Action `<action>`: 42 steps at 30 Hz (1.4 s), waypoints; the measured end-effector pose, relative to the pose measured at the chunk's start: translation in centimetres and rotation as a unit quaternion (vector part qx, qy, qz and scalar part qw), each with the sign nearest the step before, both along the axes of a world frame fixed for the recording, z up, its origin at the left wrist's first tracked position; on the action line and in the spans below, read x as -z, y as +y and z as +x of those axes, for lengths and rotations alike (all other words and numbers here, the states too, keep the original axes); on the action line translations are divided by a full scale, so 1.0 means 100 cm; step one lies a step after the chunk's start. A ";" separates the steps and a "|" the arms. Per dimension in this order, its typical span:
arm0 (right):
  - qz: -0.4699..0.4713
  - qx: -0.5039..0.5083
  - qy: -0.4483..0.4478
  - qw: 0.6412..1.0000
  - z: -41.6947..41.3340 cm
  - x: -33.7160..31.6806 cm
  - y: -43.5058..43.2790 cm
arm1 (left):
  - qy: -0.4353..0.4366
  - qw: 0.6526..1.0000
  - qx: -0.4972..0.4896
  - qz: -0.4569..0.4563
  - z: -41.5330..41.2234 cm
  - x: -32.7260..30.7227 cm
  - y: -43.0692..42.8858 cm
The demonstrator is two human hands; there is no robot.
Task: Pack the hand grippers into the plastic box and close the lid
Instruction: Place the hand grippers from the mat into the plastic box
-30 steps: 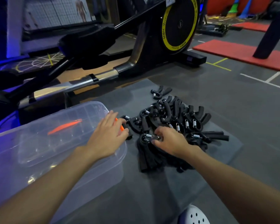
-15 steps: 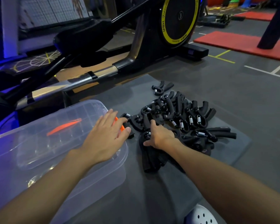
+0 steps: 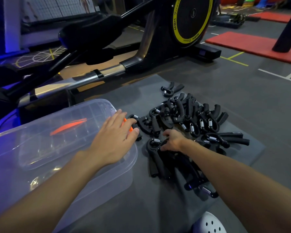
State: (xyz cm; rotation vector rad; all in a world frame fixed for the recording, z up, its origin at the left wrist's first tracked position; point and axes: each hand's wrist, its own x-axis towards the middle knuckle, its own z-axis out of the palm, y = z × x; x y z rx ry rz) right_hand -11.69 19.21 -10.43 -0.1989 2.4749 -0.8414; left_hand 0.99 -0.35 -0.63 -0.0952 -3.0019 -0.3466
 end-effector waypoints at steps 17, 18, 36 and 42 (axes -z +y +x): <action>-0.231 0.058 0.207 0.949 0.009 -0.121 0.002 | -0.035 0.996 -0.059 0.065 0.011 -0.043 0.012; -0.244 0.045 0.217 0.944 0.012 -0.138 -0.001 | -0.001 0.993 -0.060 0.100 0.014 -0.051 0.013; -0.366 -0.187 0.166 0.896 0.152 -0.242 -0.113 | 0.166 0.980 -0.027 0.109 0.132 -0.149 -0.096; -0.375 -0.360 -0.088 0.850 0.173 -0.241 -0.156 | 0.223 0.961 -0.061 0.153 0.176 -0.123 -0.152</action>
